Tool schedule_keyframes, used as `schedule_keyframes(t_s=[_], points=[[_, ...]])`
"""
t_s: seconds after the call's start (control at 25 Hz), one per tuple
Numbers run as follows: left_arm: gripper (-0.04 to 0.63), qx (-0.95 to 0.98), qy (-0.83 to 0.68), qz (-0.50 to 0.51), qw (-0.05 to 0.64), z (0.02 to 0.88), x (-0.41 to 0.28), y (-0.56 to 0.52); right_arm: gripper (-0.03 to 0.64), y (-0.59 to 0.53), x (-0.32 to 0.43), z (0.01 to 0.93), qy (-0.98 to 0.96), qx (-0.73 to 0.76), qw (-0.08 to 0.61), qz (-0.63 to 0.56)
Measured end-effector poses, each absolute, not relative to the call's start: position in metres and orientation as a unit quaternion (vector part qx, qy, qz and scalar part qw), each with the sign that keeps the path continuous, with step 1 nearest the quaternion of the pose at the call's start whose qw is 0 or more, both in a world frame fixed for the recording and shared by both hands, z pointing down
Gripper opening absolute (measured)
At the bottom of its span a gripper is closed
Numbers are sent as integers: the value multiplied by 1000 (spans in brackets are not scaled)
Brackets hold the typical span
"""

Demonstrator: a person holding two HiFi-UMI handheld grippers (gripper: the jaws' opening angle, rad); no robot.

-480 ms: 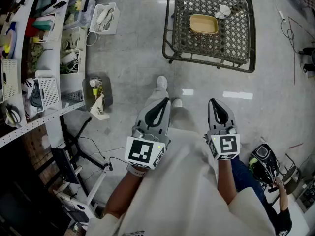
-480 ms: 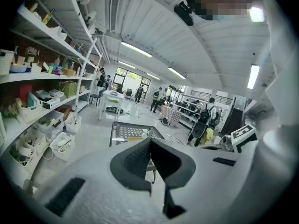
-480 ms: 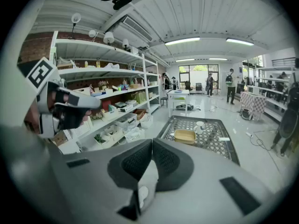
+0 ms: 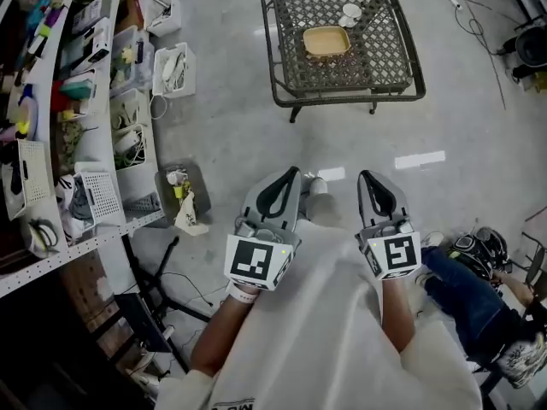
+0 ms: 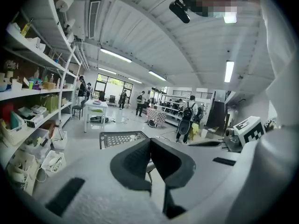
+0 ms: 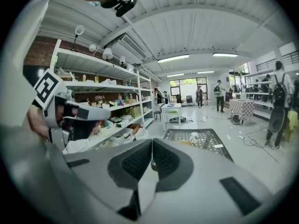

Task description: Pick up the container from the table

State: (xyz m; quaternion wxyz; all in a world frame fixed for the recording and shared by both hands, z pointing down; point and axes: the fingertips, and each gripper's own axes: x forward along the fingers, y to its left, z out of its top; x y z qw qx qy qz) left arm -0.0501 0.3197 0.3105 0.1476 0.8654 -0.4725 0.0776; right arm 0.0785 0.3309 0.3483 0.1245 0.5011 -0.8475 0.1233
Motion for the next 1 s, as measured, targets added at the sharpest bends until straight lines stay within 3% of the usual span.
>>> schedule_keyframes(t_s=[0.4,1.0], points=[[23,878,-455,60,135,296,-99,315,20,328,32,323,-829,542,85,108],[23,876,-441,79,177,334,-168,268,20,275,-12,348,-805,572,97,126]])
